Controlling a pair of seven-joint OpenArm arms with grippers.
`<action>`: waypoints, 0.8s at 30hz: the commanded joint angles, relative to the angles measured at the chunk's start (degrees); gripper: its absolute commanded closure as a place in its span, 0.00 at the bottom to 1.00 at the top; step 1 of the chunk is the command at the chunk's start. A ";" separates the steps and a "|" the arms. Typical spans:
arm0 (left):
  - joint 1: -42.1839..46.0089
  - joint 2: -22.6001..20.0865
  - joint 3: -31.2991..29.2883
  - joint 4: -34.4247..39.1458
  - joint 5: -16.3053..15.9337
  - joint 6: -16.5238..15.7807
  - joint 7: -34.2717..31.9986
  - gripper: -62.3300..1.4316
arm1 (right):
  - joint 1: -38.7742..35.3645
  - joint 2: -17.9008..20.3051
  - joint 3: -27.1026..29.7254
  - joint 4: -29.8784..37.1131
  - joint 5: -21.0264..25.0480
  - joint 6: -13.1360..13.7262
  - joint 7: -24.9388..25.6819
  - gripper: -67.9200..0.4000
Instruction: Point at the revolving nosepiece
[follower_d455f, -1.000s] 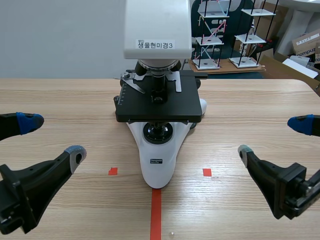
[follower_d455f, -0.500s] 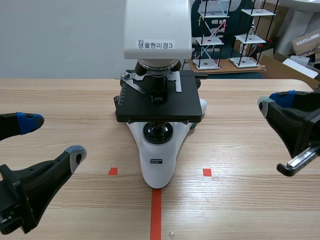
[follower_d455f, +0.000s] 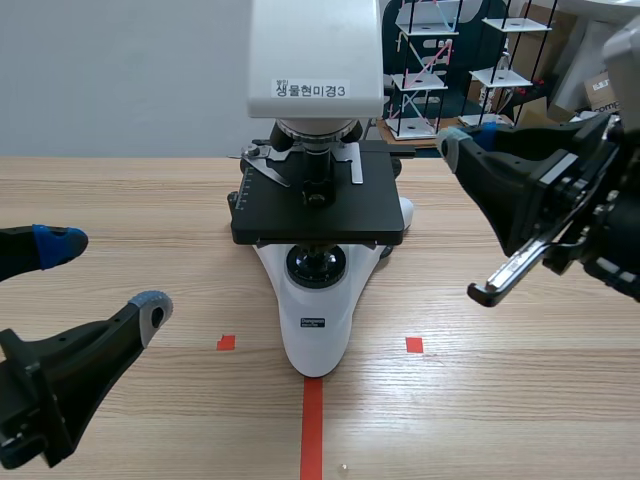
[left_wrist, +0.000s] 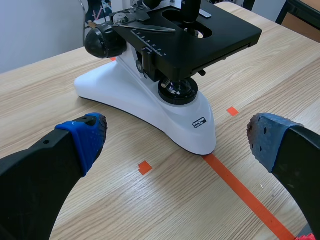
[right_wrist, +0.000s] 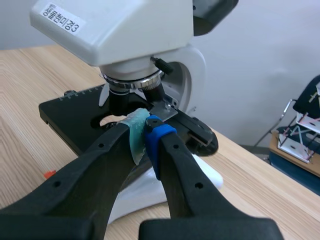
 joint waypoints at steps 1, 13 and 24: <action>0.13 0.28 -0.35 1.31 -0.52 -0.07 -0.94 0.05 | 1.46 0.74 -0.35 -0.87 0.37 -0.24 1.05 0.98; 0.13 0.28 -0.35 1.31 -0.52 -0.07 -0.94 0.05 | 6.67 0.74 -3.58 -6.05 -1.27 -0.48 4.48 0.98; 0.11 0.28 -0.35 1.31 -0.52 -0.07 -0.94 0.05 | 8.35 0.74 -5.79 -7.34 -3.02 -0.66 6.29 0.98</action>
